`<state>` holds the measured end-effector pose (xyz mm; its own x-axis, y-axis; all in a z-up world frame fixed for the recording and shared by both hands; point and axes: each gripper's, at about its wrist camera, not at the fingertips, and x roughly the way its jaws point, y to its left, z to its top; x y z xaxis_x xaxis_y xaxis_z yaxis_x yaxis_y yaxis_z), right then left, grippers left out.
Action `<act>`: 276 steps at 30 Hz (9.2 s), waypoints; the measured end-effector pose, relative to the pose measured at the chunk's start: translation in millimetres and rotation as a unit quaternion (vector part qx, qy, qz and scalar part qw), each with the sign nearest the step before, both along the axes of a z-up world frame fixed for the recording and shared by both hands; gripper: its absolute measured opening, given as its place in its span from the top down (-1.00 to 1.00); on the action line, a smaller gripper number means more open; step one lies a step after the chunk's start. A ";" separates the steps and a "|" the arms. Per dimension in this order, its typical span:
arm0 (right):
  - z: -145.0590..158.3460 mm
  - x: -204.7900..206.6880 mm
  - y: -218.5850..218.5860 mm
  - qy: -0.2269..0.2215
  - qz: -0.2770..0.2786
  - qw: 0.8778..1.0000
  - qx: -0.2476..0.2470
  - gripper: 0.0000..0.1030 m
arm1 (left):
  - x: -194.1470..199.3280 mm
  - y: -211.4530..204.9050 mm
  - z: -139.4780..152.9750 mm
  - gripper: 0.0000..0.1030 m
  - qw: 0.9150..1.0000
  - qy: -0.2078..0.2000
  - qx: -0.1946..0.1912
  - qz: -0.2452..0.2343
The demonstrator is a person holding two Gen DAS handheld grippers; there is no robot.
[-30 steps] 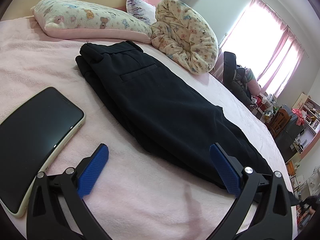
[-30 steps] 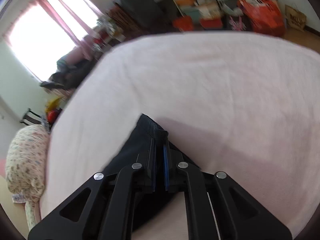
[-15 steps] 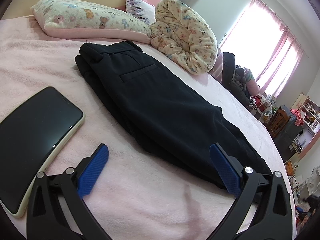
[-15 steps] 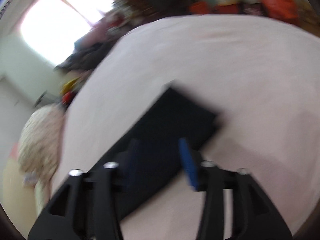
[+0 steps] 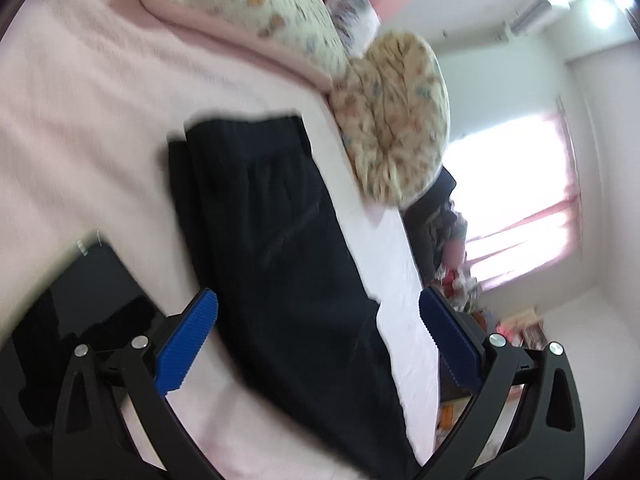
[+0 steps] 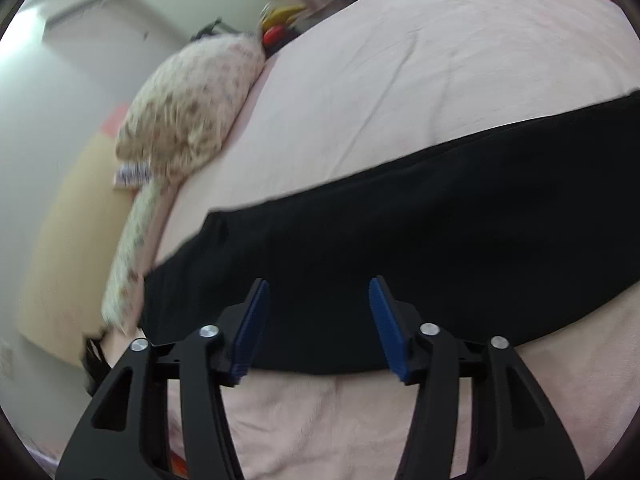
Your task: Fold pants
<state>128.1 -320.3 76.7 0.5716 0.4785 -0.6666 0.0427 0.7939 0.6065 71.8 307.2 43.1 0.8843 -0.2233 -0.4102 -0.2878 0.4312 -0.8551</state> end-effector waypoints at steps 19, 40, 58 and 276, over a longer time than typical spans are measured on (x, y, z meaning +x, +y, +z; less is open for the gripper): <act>-8.2 -10.0 42.3 0.015 0.055 0.998 -0.024 -0.27 | 47.1 27.4 -20.1 -0.67 0.995 0.093 -0.016 -0.026; 35.8 68.9 137.4 -0.080 0.129 0.970 -0.192 -0.29 | 40.4 33.3 -12.3 0.11 0.985 0.152 0.078 0.021; -42.0 176.5 177.6 0.072 0.278 0.911 -0.296 0.30 | 37.7 -107.6 -18.8 -0.75 0.963 0.006 0.232 -0.136; -31.0 -23.2 300.1 -0.180 0.239 0.873 -0.384 0.28 | 24.7 -96.4 -34.3 -0.97 0.976 -0.089 0.137 -0.142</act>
<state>104.9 -20.2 45.7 0.6682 0.2101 -0.7137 -0.4882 0.8477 -0.2075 96.5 210.8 8.8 0.8658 -0.3727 -0.3339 0.0190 0.6913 -0.7223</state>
